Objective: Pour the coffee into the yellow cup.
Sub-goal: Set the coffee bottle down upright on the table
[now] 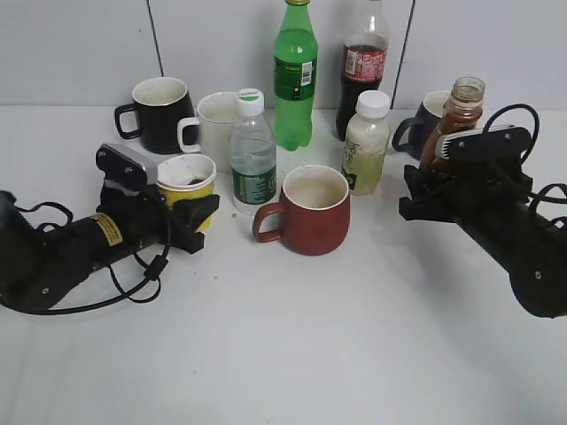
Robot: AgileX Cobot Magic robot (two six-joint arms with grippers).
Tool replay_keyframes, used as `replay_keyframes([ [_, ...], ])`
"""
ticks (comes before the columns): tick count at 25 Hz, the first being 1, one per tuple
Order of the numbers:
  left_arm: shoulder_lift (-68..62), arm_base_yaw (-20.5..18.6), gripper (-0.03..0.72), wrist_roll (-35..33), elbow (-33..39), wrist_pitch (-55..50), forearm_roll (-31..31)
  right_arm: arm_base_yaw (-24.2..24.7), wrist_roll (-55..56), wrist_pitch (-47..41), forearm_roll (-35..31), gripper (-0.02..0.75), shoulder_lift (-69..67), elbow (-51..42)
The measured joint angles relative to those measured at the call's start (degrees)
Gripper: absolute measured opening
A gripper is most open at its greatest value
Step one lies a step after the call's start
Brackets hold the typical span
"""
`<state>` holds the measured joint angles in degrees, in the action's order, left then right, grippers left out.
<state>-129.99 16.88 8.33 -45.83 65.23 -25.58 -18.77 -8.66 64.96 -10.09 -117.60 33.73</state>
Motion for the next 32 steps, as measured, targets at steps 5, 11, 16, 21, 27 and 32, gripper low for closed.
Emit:
replay_keyframes([
  [5, -0.12, 0.0, 0.399, 0.0, -0.19, -0.01, 0.06, 0.0, 0.0, 0.02, 0.0, 0.503, 0.0, 0.0],
  [11, -0.54, 0.0, 0.472, 0.0, -0.23, -1.14, 0.12, 0.0, 0.0, 0.02, 0.01, 0.503, 0.0, 0.0],
  [16, -0.47, 0.0, 0.48, 0.0, -0.11, -1.2, 0.27, 0.0, 0.0, 1.01, -0.04, 0.503, -1.03, 0.17],
  [21, -0.22, 0.0, 0.537, -0.02, 0.88, -1.63, 0.29, 0.0, 0.0, 1.31, -0.19, 0.503, -4.65, 2.1],
  [27, 0.33, 0.0, 0.573, -0.02, 2.53, -1.86, 1.18, 0.0, 0.4, 1.43, -0.26, 0.503, -8.13, 4.85],
  [32, 1.92, 0.0, 0.573, -0.02, 3.94, -3.49, 3.67, 0.0, 2.93, 1.73, 0.81, 0.503, -11.14, 5.5],
])
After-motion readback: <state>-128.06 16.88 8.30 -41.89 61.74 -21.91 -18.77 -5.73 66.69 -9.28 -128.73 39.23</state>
